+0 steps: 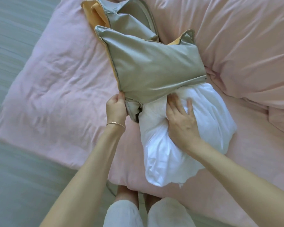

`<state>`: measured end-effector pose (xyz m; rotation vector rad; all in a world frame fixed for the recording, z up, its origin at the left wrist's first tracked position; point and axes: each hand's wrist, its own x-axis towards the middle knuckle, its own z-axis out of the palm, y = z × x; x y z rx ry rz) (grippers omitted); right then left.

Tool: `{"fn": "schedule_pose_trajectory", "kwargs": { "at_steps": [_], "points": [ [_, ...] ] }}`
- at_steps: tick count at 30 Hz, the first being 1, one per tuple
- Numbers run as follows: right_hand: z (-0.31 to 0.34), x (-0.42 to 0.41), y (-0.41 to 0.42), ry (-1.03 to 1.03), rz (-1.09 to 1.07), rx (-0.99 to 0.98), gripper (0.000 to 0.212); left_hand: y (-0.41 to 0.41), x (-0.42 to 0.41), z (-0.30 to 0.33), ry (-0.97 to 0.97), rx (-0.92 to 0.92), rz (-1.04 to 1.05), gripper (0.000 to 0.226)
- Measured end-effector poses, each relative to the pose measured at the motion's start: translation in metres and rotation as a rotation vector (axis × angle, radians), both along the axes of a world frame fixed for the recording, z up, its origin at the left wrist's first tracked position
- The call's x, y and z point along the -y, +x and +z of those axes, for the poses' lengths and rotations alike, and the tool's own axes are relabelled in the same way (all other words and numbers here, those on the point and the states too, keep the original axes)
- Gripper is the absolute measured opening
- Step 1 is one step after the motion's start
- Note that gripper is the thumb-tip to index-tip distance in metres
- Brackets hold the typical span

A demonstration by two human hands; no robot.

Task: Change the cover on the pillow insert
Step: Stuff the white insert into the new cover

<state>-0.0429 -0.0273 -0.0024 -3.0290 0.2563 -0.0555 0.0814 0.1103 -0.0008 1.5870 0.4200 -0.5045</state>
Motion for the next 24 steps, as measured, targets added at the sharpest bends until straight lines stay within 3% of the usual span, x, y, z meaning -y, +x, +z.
{"fn": "schedule_pose_trajectory", "kwargs": {
  "at_steps": [4,10,11,13,15,18,21,24],
  "points": [
    [-0.007,-0.011,0.035,0.018,0.06,0.01,0.058,-0.016,0.003,-0.001,0.002,0.002,-0.131,0.03],
    [-0.025,-0.034,0.051,0.076,0.135,-0.156,0.053,-0.013,-0.034,-0.019,0.139,-0.053,-0.108,0.013],
    [-0.023,-0.04,0.048,0.102,0.146,-0.134,0.049,-0.012,-0.039,-0.022,0.203,-0.036,-0.104,0.018],
    [-0.017,-0.046,0.037,0.187,0.127,-0.018,0.041,-0.018,-0.043,-0.022,0.414,0.106,-0.108,0.035],
    [-0.007,-0.042,0.023,0.304,0.055,0.138,0.033,-0.029,-0.038,-0.016,0.576,0.455,-0.12,0.03],
    [-0.001,-0.016,0.009,0.343,-0.133,0.318,0.031,-0.039,-0.017,-0.01,0.515,0.838,-0.331,0.014],
    [-0.004,0.014,0.004,0.329,-0.256,0.283,0.037,-0.034,0.014,-0.013,0.43,0.965,-0.556,0.018],
    [-0.009,0.025,0.004,0.392,-0.205,0.187,0.047,-0.019,0.039,-0.016,0.532,1.035,-0.648,0.023]
  ]
}}
